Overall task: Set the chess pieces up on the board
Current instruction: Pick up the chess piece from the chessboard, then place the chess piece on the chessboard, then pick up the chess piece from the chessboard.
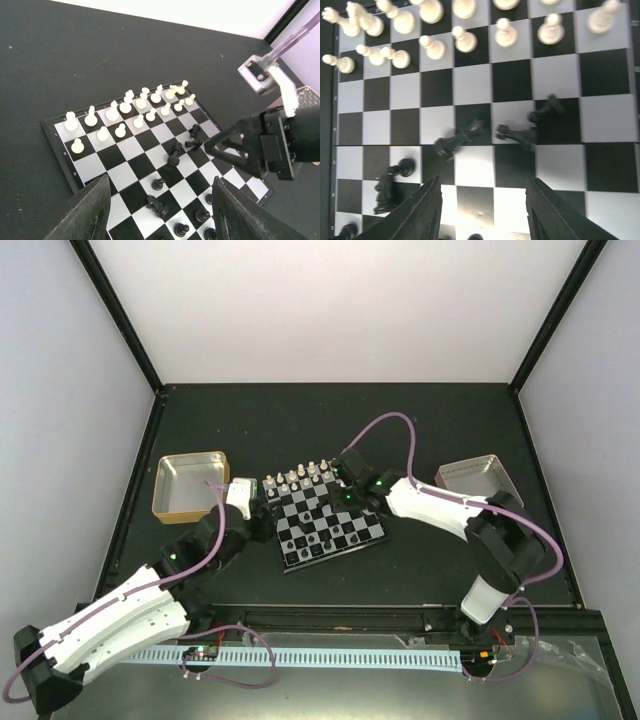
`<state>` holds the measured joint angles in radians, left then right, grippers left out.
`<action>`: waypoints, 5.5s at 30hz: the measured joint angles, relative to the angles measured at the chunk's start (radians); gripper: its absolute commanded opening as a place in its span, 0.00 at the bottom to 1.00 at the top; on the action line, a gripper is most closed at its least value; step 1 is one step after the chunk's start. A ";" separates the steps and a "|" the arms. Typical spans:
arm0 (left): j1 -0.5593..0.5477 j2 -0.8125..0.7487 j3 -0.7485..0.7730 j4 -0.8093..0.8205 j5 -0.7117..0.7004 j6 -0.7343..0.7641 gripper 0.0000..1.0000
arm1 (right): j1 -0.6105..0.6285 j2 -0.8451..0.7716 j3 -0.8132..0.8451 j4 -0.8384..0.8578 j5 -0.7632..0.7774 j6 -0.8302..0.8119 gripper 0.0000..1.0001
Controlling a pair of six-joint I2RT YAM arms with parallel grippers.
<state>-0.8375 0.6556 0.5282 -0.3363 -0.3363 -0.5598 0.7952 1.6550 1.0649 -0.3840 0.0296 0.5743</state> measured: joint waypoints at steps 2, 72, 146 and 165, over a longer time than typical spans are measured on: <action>0.023 -0.027 -0.006 -0.005 0.012 -0.004 0.58 | 0.017 0.034 0.042 -0.022 -0.008 -0.008 0.47; 0.111 -0.156 -0.018 -0.126 0.028 -0.028 0.60 | 0.015 -0.009 -0.068 -0.161 0.089 0.011 0.06; 0.327 -0.034 -0.113 -0.064 0.292 -0.106 0.61 | 0.219 0.344 0.345 -0.270 -0.029 -0.155 0.24; 0.335 -0.097 -0.113 -0.045 0.333 -0.116 0.67 | 0.219 0.193 0.168 -0.051 0.011 -0.192 0.12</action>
<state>-0.5030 0.5591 0.4156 -0.3813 -0.0036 -0.6762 1.0142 1.8484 1.2331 -0.4351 0.0406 0.3824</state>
